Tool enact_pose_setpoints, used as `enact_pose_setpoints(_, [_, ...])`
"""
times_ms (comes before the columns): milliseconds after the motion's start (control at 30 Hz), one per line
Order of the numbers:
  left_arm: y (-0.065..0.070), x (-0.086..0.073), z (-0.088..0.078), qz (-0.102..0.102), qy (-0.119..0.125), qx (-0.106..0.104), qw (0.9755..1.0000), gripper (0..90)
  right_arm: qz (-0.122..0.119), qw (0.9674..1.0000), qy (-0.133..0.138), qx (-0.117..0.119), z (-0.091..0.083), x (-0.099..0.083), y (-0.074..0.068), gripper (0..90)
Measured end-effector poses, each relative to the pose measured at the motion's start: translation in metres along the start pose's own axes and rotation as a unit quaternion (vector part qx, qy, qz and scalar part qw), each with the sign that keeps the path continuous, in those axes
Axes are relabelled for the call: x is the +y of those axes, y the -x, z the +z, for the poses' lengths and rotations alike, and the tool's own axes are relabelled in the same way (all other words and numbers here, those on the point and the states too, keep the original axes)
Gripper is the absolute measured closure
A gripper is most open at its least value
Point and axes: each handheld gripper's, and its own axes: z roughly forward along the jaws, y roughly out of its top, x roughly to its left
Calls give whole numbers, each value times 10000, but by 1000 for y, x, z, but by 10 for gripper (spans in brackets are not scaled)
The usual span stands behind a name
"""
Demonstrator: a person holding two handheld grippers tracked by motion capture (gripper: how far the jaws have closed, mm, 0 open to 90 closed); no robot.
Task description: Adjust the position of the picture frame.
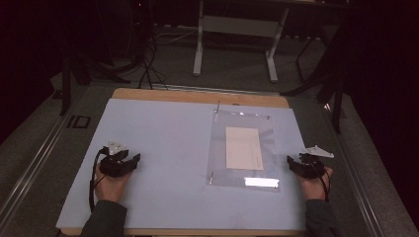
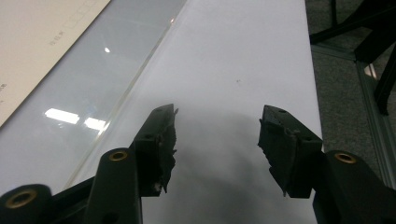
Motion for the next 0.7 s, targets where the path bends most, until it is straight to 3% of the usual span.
enact_pose_setpoints(133, [9, 3, -4, -12, 126, -303, 9995, 495, 12, 10000, -19, 25, 0, -2, 1, 455])
enact_pose_setpoints(333, [18, 6, -6, -29, 272, -440, 9987, 475, -30, 9999, 51, 93, 0, -2, 0, 445])
enact_pose_setpoints(433, [21, 9, -7, -151, 387, -588, 9974, 466, -33, 9999, 33, 105, 1, -2, -1, 443])
enact_pose_setpoints(700, [32, 14, -7, -117, 628, -873, 9941, 455, -52, 9999, 81, 127, -1, -2, -1, 438])
